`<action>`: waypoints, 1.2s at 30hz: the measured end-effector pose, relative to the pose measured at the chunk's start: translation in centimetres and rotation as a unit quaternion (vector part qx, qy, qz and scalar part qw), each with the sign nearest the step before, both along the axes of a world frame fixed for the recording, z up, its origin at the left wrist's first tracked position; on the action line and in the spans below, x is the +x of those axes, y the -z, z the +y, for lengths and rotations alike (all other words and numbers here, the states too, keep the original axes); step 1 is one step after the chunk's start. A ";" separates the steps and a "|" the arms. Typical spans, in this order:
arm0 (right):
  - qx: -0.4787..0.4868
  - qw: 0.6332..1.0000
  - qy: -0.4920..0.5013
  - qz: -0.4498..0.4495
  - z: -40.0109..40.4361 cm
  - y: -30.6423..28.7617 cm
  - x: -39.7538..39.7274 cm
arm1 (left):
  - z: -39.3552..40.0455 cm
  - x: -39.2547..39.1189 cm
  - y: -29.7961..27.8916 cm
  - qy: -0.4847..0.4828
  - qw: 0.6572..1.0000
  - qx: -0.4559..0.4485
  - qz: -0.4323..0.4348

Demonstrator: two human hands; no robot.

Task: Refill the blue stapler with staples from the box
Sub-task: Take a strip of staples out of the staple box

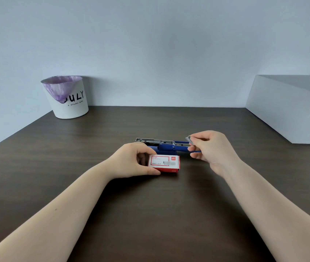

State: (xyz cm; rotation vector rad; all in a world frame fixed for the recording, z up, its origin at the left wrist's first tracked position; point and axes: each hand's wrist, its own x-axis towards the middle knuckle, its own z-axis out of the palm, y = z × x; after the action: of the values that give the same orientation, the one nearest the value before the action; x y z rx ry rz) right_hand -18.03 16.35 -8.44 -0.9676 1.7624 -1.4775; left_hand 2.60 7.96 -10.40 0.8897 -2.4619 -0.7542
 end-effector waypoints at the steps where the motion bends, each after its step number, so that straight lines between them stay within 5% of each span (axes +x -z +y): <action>1: 0.002 1.000 0.005 -0.018 0.0 0.0 0.0 | 0.0 0.0 0.0 0.001 1.000 0.000 0.001; 12: -0.007 0.980 -0.011 -0.201 0.1 -0.4 0.7 | 0.0 0.0 0.0 -0.002 1.000 -0.009 -0.010; 21: -0.059 0.917 -0.034 -0.393 0.7 -0.9 0.8 | 0.2 0.0 -0.2 0.002 1.000 -0.015 -0.015; 36: -0.059 0.973 -0.017 -0.224 -2.3 -1.1 2.1 | -0.2 0.2 0.4 0.010 1.000 -0.012 -0.010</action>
State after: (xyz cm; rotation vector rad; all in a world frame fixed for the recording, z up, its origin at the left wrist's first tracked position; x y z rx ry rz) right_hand -15.96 14.03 -7.38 -0.6484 1.3389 -1.6419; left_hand 2.82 7.81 -10.80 0.8688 -2.4958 -0.7233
